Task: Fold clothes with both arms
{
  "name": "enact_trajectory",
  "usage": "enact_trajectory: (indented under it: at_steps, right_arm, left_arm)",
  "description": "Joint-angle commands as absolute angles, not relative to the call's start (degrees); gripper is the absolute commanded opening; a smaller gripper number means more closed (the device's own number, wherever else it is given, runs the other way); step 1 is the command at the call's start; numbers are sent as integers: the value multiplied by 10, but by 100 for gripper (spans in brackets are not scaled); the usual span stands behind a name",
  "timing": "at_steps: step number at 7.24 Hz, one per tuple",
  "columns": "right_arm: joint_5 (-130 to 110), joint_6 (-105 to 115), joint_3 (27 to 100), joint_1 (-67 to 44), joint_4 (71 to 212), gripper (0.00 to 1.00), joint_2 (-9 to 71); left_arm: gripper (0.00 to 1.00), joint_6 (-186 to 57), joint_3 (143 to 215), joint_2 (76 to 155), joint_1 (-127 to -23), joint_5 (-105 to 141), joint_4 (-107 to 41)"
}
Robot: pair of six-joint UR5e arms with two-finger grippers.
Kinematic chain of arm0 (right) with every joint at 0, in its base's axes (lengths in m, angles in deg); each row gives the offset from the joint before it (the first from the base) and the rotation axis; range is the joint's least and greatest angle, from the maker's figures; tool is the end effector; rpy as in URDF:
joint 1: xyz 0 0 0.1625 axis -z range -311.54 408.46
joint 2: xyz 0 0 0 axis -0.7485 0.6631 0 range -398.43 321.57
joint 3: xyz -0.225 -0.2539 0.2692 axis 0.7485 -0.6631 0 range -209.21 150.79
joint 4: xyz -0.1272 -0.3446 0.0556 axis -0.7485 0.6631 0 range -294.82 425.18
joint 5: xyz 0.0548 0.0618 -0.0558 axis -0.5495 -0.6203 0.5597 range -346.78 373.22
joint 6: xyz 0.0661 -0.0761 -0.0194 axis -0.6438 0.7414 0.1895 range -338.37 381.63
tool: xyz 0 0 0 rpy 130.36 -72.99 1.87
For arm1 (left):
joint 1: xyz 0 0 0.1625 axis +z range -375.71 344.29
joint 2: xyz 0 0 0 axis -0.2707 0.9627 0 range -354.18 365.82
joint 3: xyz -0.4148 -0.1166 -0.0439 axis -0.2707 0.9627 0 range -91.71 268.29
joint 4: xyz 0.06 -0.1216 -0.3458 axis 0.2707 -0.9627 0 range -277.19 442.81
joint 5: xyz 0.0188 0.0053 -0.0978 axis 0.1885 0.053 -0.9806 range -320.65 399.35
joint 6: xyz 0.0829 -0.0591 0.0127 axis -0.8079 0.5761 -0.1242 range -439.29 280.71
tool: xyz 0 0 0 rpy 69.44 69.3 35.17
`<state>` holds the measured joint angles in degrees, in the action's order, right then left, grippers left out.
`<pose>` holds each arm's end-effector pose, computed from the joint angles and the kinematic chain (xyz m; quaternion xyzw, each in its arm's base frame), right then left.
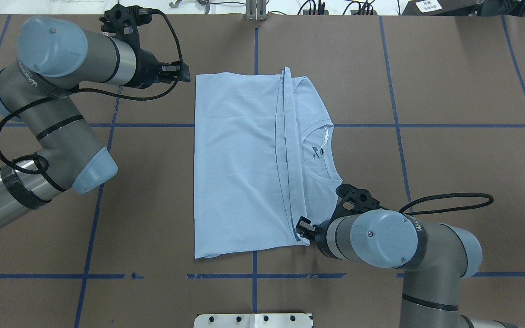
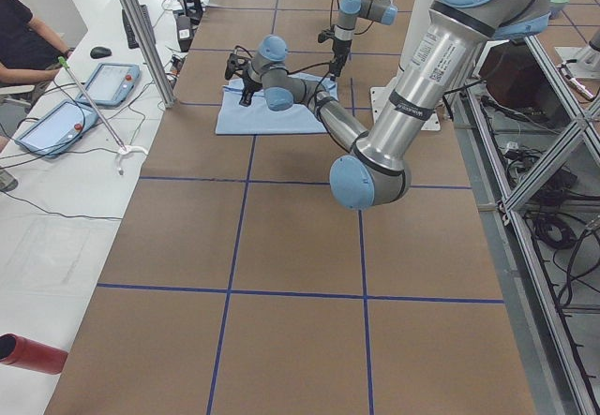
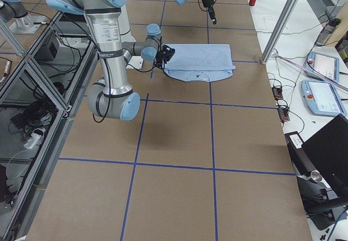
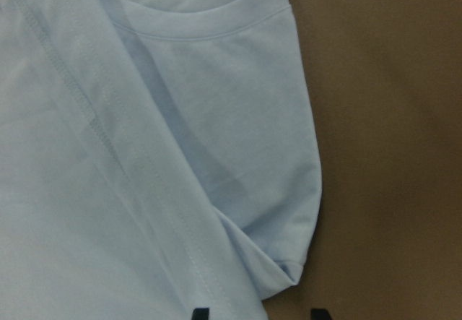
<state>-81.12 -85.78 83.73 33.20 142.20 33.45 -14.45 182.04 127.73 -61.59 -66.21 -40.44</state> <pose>-0.4855 -0.2626 0.3258 -0.0422 -0.4533 0.2339 0.8591 0.3687 -0.5322 0.2705 0.2349 0.5211 -0.0716 0.8174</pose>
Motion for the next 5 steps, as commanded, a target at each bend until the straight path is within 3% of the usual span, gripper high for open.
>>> enact_trajectory:
  at_steps: [1, 5]
  right_arm:
    - [-800, -727, 822, 325, 1426, 44, 319]
    - [-770, -450, 771, 332, 1431, 44, 271]
  left_arm:
    - [55, -144, 1838, 1262, -618, -664, -404]
    - [55, -145, 1859, 1228, -615, -664, -404]
